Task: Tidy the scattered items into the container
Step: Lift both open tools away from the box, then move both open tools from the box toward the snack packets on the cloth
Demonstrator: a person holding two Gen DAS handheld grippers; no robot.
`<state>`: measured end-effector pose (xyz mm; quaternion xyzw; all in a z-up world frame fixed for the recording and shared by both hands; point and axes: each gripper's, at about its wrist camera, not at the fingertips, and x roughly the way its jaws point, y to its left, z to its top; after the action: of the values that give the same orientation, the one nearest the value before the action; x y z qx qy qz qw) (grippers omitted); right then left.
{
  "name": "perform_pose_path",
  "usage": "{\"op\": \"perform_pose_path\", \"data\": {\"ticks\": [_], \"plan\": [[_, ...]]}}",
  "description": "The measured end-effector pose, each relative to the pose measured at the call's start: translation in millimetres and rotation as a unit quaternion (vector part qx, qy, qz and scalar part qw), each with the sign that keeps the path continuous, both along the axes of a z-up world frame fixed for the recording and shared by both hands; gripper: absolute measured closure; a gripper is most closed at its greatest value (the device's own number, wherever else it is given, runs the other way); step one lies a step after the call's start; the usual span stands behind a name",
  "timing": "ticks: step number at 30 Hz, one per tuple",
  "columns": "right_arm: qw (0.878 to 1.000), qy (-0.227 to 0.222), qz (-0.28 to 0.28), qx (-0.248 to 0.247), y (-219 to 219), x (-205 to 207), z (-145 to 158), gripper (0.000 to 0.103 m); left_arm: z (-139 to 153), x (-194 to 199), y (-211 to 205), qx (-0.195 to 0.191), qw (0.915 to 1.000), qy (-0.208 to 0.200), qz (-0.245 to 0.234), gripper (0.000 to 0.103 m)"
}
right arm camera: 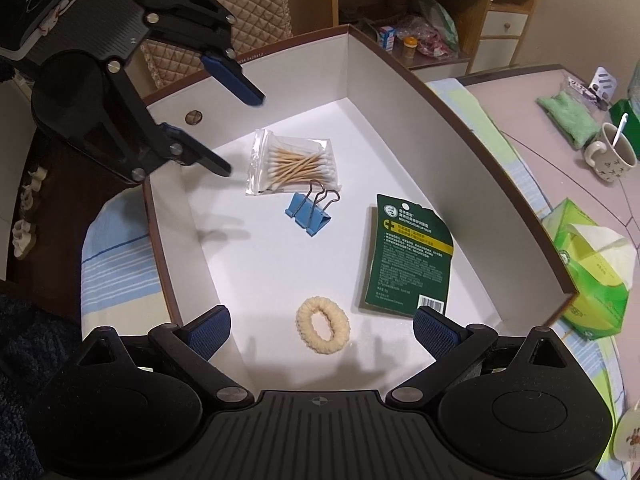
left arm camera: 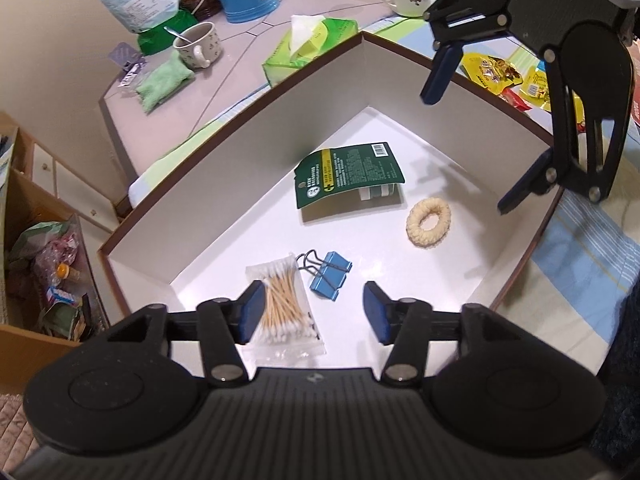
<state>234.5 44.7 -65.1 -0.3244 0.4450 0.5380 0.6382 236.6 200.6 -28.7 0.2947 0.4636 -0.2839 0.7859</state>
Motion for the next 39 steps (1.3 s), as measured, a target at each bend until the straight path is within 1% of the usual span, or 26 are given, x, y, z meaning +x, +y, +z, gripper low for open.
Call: {"op": "perform_pose_path", "data": {"ticks": [6,11,15,21,25,27,30,39], "plan": [[1.000,-0.005,-0.011,0.010,-13.7,-6.5,8.9,0.003,12.7,-13.5,2.8,0.004,0.9998,-0.014,0.014,0.040],[0.999,-0.013,-0.021,0.026,-24.7,-14.5,19.7,0.003,22.6,-25.8,3.6,0.004,0.9992,-0.028,0.027,0.036],[0.999,-0.018,-0.030,0.041,-33.1,-20.8,29.5,0.003,29.6,-37.6,2.4,0.008,0.9985,-0.039,0.039,0.028],[0.998,-0.023,-0.033,0.054,-42.3,-31.9,40.1,0.003,37.9,-53.9,-2.2,0.019,0.9974,-0.048,0.049,0.025],[0.997,-0.031,-0.031,0.058,-47.0,-40.5,43.7,0.003,43.3,-64.8,-5.9,0.030,0.9966,-0.055,0.053,0.024],[0.997,-0.034,-0.032,0.063,-50.1,-44.6,45.9,0.003,46.4,-70.6,-7.8,0.034,0.9960,-0.060,0.057,0.022],[0.996,-0.036,-0.036,0.073,-56.0,-50.1,49.5,0.003,51.1,-79.2,-10.9,0.042,0.9947,-0.071,0.061,0.018],[0.992,-0.041,-0.049,0.108,-78.5,-66.0,58.7,0.003,56.7,-100.3,-23.9,0.057,0.9918,-0.087,0.074,0.015]]}}
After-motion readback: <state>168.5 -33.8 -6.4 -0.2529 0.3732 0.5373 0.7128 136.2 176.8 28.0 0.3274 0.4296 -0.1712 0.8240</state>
